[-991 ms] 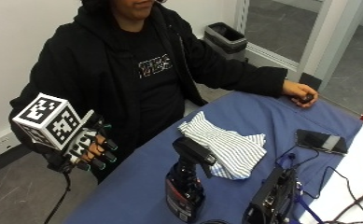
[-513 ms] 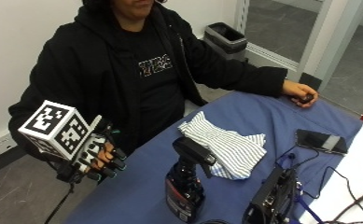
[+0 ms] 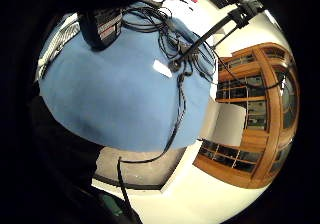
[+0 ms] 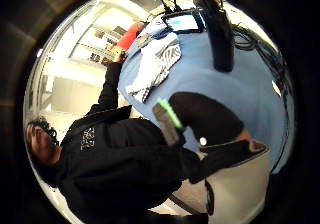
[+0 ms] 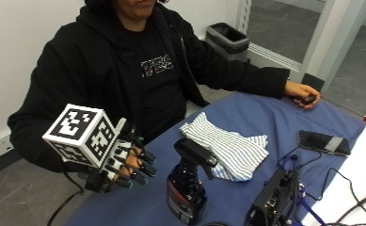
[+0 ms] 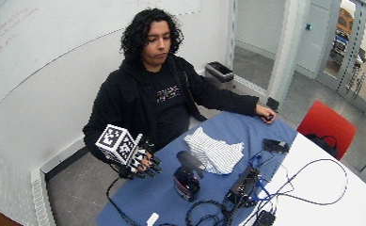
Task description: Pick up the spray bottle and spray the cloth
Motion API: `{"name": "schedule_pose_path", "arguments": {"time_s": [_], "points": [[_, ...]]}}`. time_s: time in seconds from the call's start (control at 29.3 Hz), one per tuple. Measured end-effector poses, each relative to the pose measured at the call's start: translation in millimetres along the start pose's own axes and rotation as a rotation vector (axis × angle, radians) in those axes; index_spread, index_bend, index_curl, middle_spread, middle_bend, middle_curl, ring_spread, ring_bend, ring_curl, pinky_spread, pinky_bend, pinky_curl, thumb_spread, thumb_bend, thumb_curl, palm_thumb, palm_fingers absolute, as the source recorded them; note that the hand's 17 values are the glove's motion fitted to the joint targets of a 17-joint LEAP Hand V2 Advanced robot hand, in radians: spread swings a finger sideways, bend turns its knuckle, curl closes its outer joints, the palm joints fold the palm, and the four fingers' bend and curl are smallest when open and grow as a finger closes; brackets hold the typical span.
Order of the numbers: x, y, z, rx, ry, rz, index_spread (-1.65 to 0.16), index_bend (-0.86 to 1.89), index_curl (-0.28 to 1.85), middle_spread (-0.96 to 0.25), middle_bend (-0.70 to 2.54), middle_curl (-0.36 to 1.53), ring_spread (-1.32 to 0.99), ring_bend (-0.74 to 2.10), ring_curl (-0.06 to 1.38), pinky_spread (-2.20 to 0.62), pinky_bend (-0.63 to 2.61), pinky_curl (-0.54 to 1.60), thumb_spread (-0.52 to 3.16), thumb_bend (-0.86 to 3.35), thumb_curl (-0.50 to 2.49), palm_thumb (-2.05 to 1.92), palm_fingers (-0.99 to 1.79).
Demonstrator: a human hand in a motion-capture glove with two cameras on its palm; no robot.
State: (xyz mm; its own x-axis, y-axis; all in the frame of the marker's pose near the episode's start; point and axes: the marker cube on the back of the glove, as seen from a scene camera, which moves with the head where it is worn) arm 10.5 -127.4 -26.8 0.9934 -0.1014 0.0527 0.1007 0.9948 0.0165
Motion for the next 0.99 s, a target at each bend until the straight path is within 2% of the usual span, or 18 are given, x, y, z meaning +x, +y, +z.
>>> {"name": "schedule_pose_path", "arguments": {"time_s": [0.24, 0.48, 0.99], "points": [[7.4, -51.2, -24.2, 0.056, -0.146, -0.046, -0.25, 0.12, 0.23, 0.02, 0.24, 0.28, 0.02, 0.47, 0.27, 0.20, 0.28, 0.29, 1.19, 0.02, 0.25, 0.47, 0.29], [14.6, -94.8, -40.9, 0.103, -0.366, -0.020, -0.23, 0.12, 0.22, 0.03, 0.28, 0.31, 0.01, 0.51, 0.29, 0.19, 0.28, 0.30, 1.20, 0.01, 0.27, 0.52, 0.36], [-0.9, -159.2, -17.3, 0.212, -0.752, 0.006, -0.19, 0.14, 0.25, 0.03, 0.34, 0.36, 0.00, 0.52, 0.32, 0.16, 0.21, 0.31, 1.16, 0.01, 0.31, 0.65, 0.57]]}}
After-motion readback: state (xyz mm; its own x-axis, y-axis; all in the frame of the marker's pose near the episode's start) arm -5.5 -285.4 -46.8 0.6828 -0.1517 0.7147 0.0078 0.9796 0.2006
